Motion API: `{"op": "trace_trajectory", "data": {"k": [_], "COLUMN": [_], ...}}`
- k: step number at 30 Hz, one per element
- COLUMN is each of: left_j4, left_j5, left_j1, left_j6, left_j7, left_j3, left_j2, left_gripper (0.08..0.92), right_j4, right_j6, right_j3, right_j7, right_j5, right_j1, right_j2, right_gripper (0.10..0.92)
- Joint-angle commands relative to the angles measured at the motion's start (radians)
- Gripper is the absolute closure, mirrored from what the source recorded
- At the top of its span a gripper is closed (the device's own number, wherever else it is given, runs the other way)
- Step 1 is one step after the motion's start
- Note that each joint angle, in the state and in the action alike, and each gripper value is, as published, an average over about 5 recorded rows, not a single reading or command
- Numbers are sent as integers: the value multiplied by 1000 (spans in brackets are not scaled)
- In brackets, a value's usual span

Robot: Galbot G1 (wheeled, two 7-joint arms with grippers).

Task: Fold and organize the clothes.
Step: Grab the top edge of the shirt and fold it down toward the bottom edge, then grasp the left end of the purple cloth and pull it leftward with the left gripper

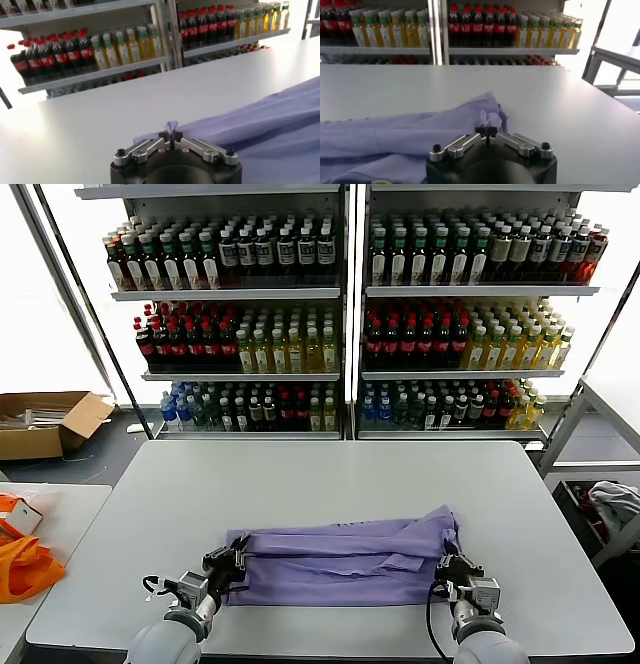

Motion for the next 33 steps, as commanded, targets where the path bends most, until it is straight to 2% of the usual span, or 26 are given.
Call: {"op": "trace_trajectory", "data": {"k": [1, 10, 15, 20, 24, 33], "left_j4": [-22, -89, -96, -84, -67, -20], "left_j5": [36, 89, 74, 39, -19, -133], "left_j1": [17, 35, 58, 82, 85, 66], "left_j6": [1, 0, 1, 11, 32, 44], "left_j7": [5, -18, -28, -64, -88, -123], "left_j3": [4, -10, -35, -48, -51, -85], "left_j2": [-11, -64, -84, -133, -169, -189], "left_gripper": [761, 502, 354, 219, 180, 177], "right_j4": [-18, 79, 160, 164, 140, 112], "right_j6": [5, 24, 63, 93, 96, 100], "right_j3": [-2, 45, 112, 93, 78, 46], "right_j7": [-2, 9, 3, -8, -6, -8], "right_j5": [-37, -6, -6, -32, -28, -28], "right_j1": [-23, -54, -59, -73, -51, -29], "right_j2": [7, -6, -8, -8, -8, -18], "right_gripper": [784, 524, 377, 242, 206, 202]}}
